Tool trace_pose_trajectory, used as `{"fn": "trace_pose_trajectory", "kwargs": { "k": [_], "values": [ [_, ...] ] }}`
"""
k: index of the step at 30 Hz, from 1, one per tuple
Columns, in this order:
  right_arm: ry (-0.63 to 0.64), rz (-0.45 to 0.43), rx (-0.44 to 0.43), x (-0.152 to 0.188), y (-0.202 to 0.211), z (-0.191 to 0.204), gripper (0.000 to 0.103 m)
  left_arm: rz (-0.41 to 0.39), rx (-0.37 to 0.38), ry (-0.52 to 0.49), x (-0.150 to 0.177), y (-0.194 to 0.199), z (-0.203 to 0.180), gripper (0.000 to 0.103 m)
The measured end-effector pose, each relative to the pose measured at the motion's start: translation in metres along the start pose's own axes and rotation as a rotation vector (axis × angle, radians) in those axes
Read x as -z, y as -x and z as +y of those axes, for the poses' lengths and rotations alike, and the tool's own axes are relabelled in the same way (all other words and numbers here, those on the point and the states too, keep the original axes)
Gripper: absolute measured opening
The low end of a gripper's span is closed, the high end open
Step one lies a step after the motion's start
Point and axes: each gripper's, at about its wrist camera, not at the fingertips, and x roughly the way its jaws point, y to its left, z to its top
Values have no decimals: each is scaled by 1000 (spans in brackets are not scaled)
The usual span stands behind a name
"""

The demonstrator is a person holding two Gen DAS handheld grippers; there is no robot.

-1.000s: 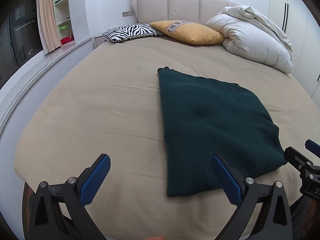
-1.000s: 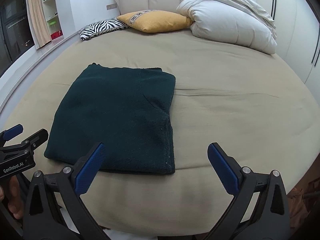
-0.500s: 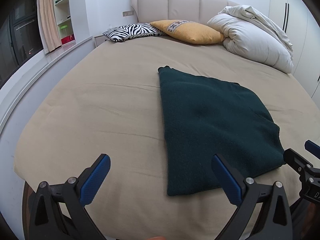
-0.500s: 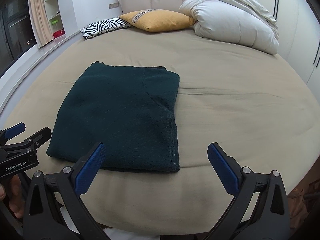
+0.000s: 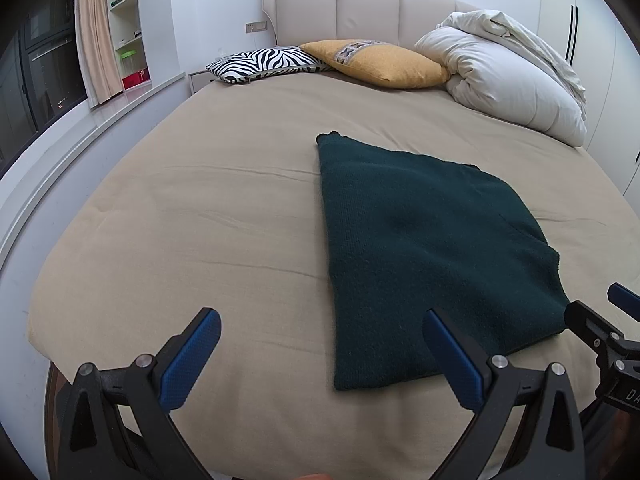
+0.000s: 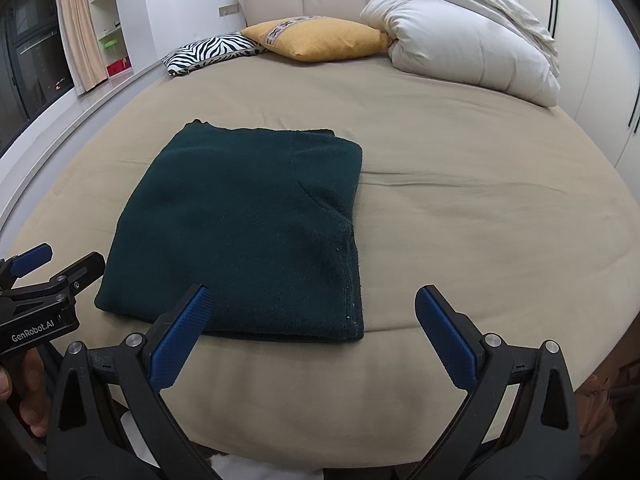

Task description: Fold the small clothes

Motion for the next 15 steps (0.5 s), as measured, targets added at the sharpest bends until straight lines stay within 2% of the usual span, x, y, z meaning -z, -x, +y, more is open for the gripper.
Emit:
{"fn": "trace_pose_trajectory", "kwargs": {
  "k": [15],
  "values": [
    [-2,1,-3,1,-1,0,103,1,1,-2,-1,-1,2,103]
  ]
}}
